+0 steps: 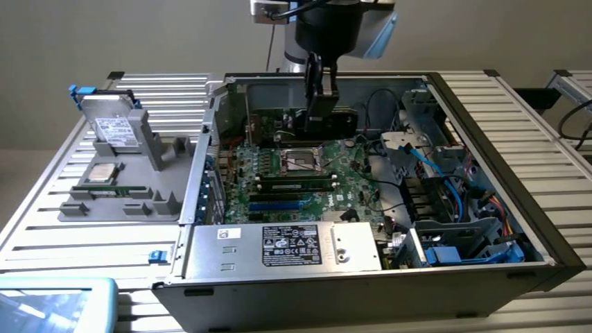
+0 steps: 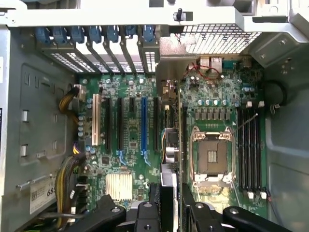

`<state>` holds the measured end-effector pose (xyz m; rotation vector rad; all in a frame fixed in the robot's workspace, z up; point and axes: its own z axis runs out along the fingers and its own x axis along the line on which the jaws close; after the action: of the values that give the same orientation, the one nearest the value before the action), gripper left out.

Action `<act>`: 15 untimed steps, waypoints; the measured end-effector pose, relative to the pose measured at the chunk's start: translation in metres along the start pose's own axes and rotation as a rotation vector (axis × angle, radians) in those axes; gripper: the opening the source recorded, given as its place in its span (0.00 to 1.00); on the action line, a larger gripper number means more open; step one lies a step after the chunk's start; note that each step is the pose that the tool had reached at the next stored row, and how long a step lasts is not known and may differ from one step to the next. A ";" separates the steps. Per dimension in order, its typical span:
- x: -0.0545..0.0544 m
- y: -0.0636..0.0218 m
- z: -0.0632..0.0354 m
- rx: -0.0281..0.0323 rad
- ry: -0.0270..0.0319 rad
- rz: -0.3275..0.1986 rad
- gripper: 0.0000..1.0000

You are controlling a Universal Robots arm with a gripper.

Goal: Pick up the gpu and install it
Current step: 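Insert the gpu into the slot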

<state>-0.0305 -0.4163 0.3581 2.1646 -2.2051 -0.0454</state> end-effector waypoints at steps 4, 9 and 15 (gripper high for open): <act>0.002 0.0053 0.0030 0.0003 -0.0007 0.000 0.28; 0.004 0.0087 0.0121 0.0020 -0.0006 0.000 0.28; 0.018 0.0084 0.0232 0.0021 -0.0007 0.001 0.28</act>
<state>-0.0406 -0.4346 0.3357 2.1650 -2.2075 -0.0438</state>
